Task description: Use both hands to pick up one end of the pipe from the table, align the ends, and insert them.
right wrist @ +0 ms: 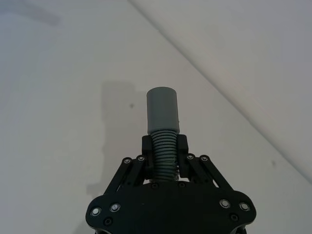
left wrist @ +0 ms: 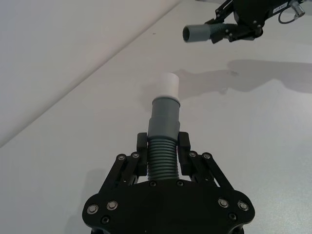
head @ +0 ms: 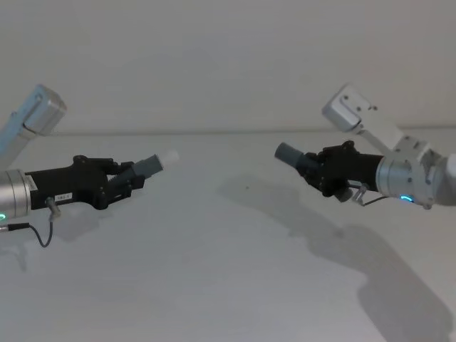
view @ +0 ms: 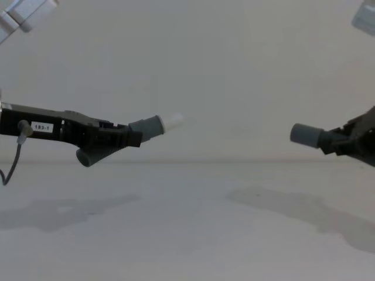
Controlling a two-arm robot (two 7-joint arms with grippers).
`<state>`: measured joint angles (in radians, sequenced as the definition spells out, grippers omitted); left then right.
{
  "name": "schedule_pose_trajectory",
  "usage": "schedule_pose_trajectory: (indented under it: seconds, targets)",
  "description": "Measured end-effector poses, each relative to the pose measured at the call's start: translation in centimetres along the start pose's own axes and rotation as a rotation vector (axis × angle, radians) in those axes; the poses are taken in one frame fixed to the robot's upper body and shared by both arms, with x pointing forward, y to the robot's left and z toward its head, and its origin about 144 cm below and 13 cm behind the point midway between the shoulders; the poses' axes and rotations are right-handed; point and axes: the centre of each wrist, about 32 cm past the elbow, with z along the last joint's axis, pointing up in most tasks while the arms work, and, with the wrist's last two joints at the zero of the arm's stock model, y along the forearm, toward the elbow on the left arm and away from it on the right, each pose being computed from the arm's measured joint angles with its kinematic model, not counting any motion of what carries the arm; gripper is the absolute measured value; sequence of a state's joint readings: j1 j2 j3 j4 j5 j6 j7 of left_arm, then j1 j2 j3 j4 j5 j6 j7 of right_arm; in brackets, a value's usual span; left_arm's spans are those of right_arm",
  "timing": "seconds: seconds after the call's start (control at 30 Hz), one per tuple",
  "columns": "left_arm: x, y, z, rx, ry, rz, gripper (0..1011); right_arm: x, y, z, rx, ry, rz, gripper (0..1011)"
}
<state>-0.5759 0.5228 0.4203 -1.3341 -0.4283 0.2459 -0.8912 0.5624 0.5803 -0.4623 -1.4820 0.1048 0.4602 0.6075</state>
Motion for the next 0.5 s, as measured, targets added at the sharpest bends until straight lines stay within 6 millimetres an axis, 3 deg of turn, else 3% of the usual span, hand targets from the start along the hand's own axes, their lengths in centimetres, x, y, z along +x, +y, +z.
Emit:
schedule_pose_trajectory:
  seconds: [0.5]
  targets:
    - [0.0, 0.0, 0.0, 0.000, 0.000, 0.000, 331, 0.9, 2.0, 1.4, -0.018, -0.142, 0.114, 255]
